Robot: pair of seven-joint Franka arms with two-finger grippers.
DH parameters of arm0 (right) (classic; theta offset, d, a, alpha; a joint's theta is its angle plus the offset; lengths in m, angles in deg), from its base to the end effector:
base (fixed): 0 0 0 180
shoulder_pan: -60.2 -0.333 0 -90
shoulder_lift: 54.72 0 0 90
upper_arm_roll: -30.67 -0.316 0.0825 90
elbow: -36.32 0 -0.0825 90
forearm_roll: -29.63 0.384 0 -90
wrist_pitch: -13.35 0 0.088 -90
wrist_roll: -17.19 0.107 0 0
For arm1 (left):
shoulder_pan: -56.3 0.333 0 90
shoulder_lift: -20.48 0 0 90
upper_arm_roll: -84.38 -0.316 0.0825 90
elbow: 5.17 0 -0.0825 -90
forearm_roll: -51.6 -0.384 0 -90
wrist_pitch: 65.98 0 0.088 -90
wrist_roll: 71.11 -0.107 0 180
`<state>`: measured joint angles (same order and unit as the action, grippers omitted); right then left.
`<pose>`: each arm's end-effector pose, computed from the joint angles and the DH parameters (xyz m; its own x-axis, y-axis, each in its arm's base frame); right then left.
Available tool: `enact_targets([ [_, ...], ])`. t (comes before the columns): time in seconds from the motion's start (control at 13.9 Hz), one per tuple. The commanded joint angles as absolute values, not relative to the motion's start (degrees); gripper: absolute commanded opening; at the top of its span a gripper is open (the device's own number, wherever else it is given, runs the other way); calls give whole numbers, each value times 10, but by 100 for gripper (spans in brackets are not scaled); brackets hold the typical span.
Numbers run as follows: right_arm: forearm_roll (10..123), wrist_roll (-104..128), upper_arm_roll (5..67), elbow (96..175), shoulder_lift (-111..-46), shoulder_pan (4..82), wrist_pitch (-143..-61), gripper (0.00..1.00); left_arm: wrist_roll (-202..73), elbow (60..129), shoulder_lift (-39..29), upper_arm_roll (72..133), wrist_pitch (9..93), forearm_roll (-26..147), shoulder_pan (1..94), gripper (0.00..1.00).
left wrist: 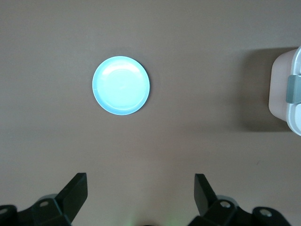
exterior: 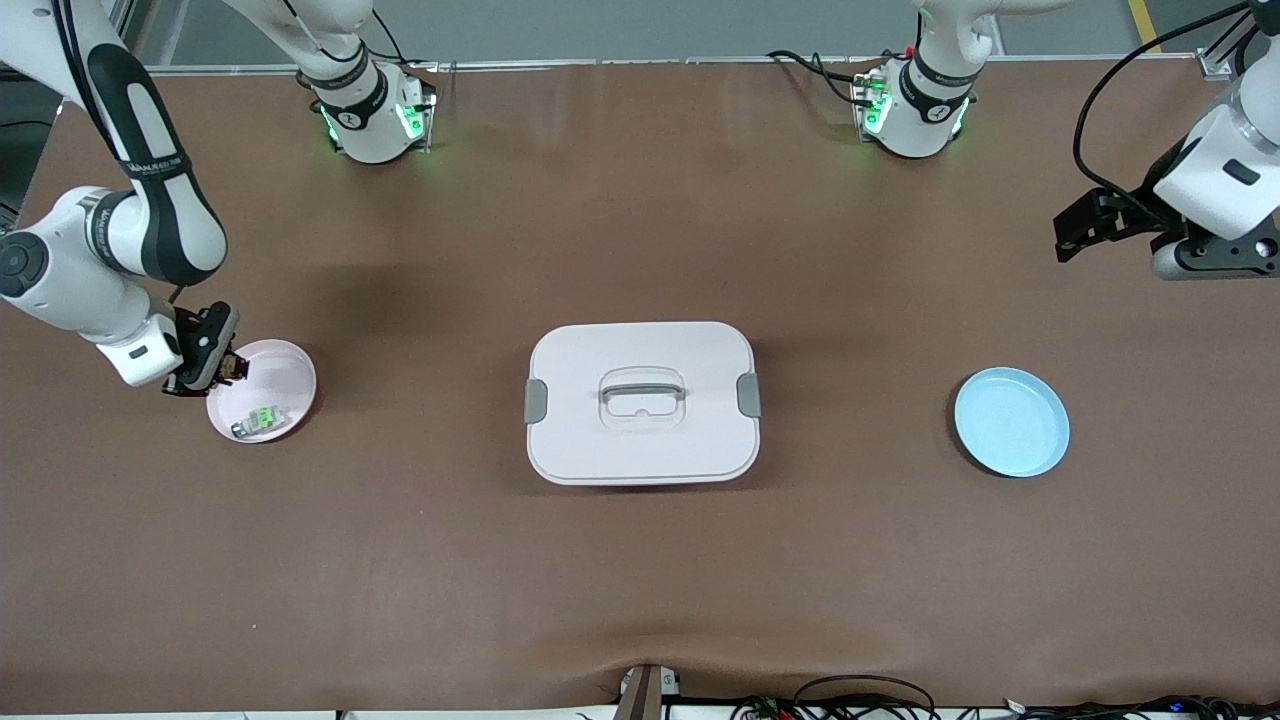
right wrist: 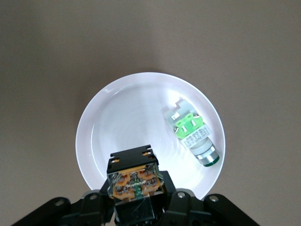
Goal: Transfer orange switch to right arm and place
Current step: 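Carry the switch with the right gripper over the white plate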
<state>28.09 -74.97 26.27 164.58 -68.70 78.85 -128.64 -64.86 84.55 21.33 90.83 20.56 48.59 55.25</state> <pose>0.5277 -0.1338 0.2597 0.1909 0.9816 0.0022 0.9816 -0.1909 -0.0034 0.5398 -0.0656 0.6299 0.9992 -0.0186 -0.0345 -0.0206 -0.9981 -0.0583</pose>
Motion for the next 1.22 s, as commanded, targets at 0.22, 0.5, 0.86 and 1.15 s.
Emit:
enact_targets([
  [0.22, 270, -786, 254, 1684, -693, 809, -1333, 1, -662, 865, 232, 904, 214, 495, 552, 100],
  [0.5, 264, -790, 254, 1712, -710, 812, -1404, 1, -662, 865, 229, 904, 214, 495, 552, 100],
  [0.86, 259, -819, 254, 1714, -744, 816, -1463, 4, -662, 862, 229, 904, 222, 495, 552, 100],
  [1.15, 259, -825, 254, 1722, -755, 818, -1478, 6, -662, 863, 229, 904, 222, 495, 552, 100],
])
